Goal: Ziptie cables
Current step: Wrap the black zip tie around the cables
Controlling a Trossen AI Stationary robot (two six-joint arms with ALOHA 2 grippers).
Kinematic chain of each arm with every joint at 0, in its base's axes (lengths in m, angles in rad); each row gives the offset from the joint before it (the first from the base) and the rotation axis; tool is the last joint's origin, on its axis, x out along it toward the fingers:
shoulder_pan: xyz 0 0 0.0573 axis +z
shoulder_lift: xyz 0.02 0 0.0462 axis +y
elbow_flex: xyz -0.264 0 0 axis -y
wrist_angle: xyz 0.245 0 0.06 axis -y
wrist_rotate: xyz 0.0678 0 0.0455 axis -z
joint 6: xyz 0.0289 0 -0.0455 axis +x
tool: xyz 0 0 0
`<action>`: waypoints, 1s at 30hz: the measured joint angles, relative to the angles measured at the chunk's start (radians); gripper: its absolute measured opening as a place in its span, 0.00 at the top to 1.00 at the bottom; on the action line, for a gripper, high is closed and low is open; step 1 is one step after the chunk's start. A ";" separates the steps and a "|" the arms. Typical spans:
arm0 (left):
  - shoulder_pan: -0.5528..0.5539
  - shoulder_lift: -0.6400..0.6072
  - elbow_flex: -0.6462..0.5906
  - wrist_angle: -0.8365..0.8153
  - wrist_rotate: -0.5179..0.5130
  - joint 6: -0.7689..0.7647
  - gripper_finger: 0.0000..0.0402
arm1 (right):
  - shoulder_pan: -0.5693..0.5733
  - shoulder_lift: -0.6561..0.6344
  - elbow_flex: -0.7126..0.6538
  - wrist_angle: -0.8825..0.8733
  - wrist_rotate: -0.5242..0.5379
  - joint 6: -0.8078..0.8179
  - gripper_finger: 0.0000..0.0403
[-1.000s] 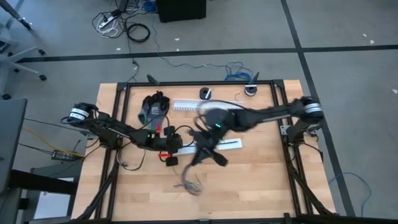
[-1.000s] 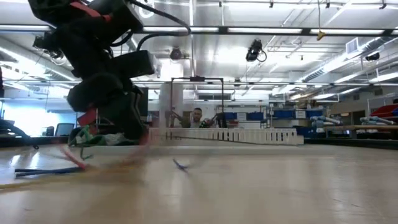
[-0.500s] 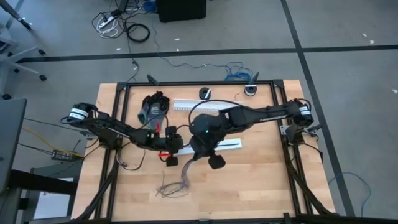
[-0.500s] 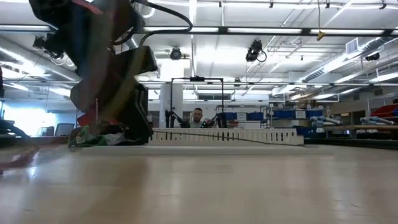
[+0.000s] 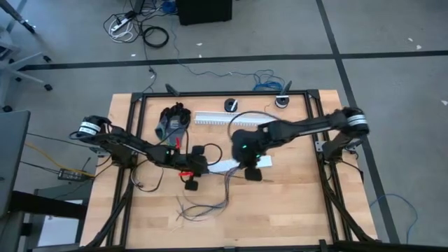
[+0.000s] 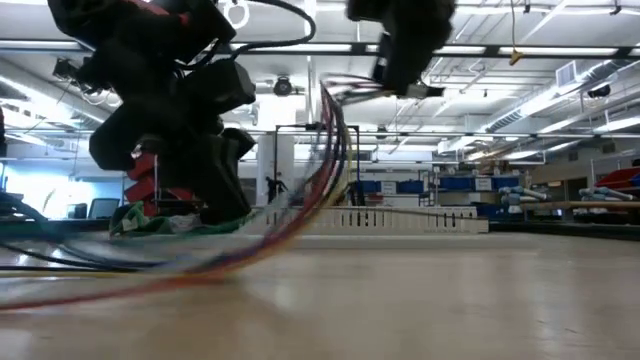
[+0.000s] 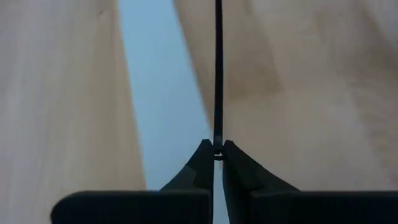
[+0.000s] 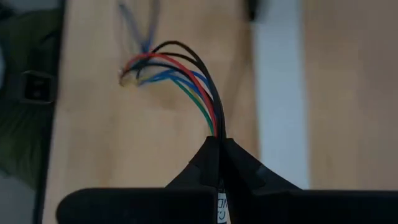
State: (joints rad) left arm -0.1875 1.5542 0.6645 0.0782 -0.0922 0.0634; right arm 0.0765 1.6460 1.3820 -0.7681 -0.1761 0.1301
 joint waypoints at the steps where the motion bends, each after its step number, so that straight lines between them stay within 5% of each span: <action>1: 0.000 0.002 0.000 0.013 0.014 0.010 1.00 | -0.006 -0.028 -0.036 0.008 0.011 0.019 1.00; 7: 0.000 0.048 0.006 0.113 0.072 0.040 1.00 | -0.023 -0.177 -0.242 0.120 0.018 0.129 1.00; 14: 0.000 0.105 0.058 0.113 0.077 0.066 1.00 | -0.019 -0.193 -0.422 0.247 -0.042 0.231 1.00; 30: 0.002 0.266 0.208 0.080 0.158 0.121 1.00 | 0.034 -0.161 -0.564 0.202 -0.041 0.299 0.86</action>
State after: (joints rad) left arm -0.1860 1.8206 0.8729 0.1578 0.0656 0.1847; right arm 0.1108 1.4845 0.8185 -0.5662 -0.2169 0.4290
